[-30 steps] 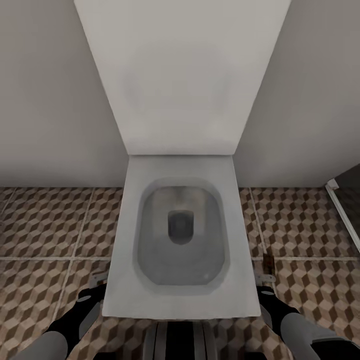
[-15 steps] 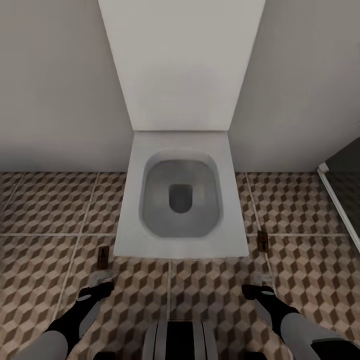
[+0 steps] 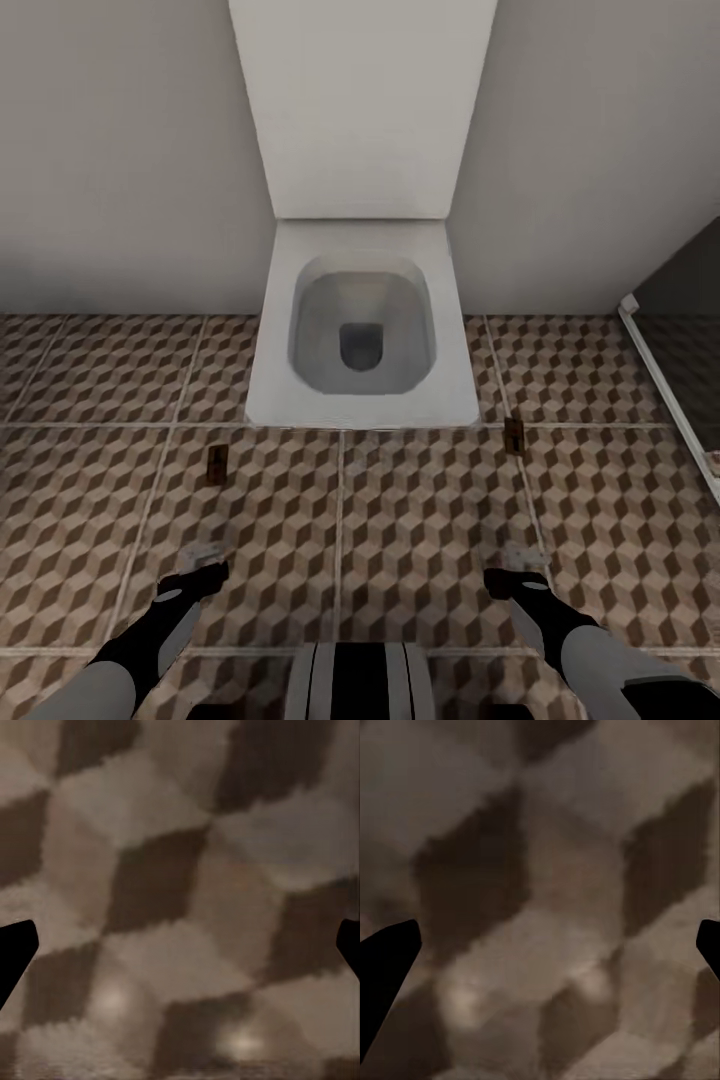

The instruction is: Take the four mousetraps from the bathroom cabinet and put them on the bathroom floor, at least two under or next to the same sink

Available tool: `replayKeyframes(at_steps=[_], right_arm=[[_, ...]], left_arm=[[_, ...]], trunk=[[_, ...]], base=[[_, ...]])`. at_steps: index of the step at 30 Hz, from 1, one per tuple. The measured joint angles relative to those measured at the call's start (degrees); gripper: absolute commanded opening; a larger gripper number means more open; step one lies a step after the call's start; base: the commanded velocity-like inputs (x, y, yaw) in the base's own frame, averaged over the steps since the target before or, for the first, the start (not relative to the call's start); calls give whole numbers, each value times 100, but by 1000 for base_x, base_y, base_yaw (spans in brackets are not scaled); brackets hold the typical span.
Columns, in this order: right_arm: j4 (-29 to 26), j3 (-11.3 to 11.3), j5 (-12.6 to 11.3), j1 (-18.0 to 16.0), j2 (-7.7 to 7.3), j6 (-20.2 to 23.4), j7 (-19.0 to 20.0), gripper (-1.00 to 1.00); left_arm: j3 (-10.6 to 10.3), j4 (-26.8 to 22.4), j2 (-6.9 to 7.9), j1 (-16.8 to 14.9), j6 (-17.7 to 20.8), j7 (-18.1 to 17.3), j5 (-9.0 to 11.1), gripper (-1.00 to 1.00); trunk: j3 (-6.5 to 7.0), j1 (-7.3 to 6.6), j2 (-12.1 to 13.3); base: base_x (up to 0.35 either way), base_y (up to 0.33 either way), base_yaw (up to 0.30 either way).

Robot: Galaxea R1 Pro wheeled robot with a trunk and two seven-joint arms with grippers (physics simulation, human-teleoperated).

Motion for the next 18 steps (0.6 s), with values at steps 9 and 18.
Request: replayKeyframes(at_steps=[9,18], right_arm=[[0,0,0,-1,1,0,0,100],[0,0,0,0,1,0,0,100]], left_arm=[[4,0,0,-1,-2,1,-4,100],[8,-4,0,-1,-2,1,-5,100]], trunk=[[0,0,0],[0,0,0]], base=[[-344,0,0],[-344,0,0]])
